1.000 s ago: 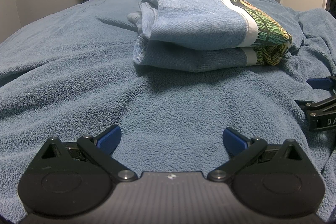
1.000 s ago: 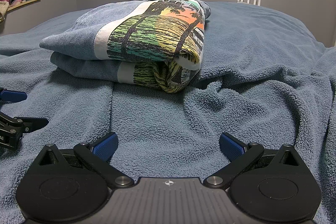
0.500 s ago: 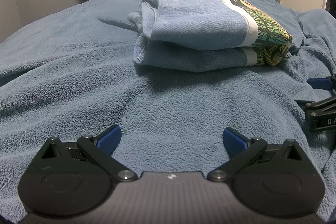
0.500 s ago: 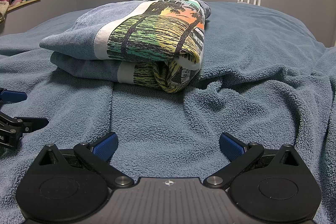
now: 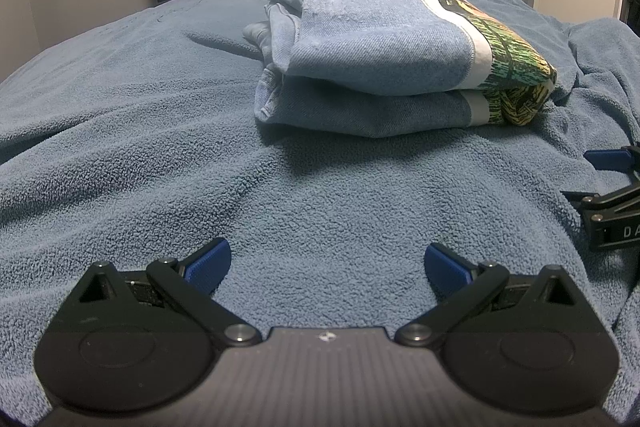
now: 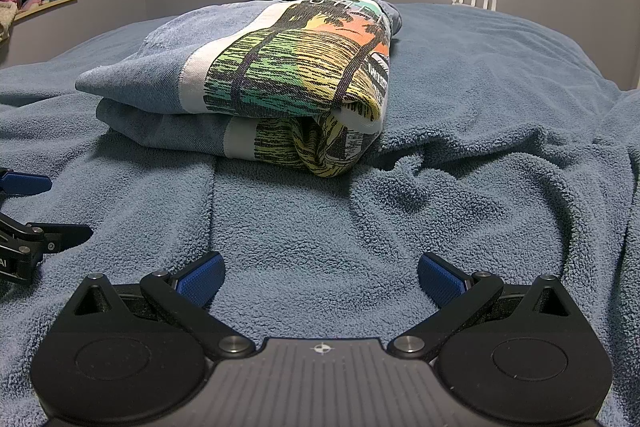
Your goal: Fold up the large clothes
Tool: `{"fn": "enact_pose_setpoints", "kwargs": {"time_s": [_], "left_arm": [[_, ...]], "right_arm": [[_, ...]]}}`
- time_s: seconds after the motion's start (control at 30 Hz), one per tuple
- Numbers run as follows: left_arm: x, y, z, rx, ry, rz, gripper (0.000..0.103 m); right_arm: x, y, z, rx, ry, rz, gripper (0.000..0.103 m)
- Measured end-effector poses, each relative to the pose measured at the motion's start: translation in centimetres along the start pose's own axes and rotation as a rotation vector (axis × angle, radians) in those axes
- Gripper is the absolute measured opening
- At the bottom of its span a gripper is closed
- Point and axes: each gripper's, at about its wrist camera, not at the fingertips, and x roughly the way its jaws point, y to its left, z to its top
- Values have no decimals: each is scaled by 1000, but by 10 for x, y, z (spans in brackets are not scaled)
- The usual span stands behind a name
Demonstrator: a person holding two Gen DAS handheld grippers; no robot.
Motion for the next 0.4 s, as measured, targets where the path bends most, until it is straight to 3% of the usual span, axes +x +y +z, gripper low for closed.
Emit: {"fn": "enact_pose_setpoints", "kwargs": {"time_s": [0.4], "left_arm": [[1,-1,1,0,-2,1,103]], "right_arm": [[0,0,0,0,0,0,103]]}}
